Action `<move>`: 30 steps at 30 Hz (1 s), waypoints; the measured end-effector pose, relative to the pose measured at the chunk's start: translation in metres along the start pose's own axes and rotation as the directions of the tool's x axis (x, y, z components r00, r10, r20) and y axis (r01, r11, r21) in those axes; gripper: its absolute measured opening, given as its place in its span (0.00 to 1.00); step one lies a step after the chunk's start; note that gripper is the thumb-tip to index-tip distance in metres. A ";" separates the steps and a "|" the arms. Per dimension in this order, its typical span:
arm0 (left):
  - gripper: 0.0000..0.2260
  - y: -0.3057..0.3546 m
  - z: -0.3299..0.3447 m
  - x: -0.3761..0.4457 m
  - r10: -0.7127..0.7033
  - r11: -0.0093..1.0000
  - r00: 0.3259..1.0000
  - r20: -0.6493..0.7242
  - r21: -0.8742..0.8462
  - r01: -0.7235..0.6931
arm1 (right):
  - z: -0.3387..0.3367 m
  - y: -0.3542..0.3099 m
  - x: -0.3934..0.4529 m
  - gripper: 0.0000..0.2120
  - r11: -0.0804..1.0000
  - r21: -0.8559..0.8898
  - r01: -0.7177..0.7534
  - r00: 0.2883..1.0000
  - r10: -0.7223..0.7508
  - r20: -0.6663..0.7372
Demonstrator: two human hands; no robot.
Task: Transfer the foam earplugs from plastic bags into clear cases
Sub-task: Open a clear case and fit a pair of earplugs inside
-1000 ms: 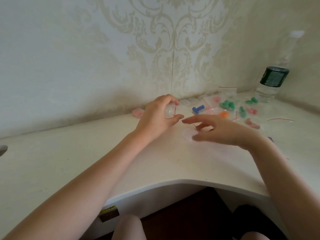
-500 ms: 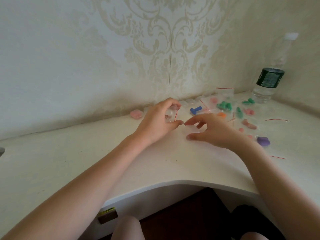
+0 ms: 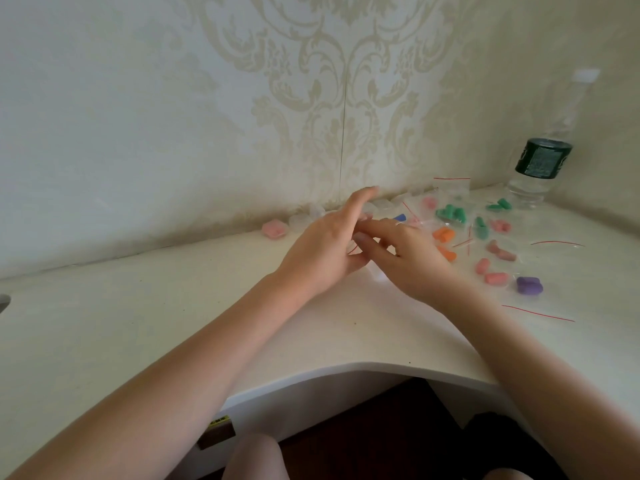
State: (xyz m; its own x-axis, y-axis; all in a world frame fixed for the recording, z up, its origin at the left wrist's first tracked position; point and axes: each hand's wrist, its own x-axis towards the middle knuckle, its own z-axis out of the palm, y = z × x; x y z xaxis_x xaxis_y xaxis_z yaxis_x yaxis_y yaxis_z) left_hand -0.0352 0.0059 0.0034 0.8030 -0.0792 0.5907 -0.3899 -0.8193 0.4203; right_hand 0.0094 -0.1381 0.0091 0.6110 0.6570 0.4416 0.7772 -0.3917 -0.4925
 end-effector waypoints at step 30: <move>0.03 -0.016 -0.010 0.012 -0.652 0.205 0.731 0.202 -0.881 0.427 | -0.005 0.005 0.006 0.07 0.763 0.579 -0.290 0.934 0.356 -0.002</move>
State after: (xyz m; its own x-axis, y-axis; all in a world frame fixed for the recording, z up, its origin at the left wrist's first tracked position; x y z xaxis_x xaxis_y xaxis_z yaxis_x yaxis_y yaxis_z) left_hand -0.0239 0.0238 0.0103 0.9322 0.3615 0.0183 -0.1342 0.2984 0.9450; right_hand 0.0175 -0.1394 0.0126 0.8480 0.4733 0.2385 0.3285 -0.1163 -0.9373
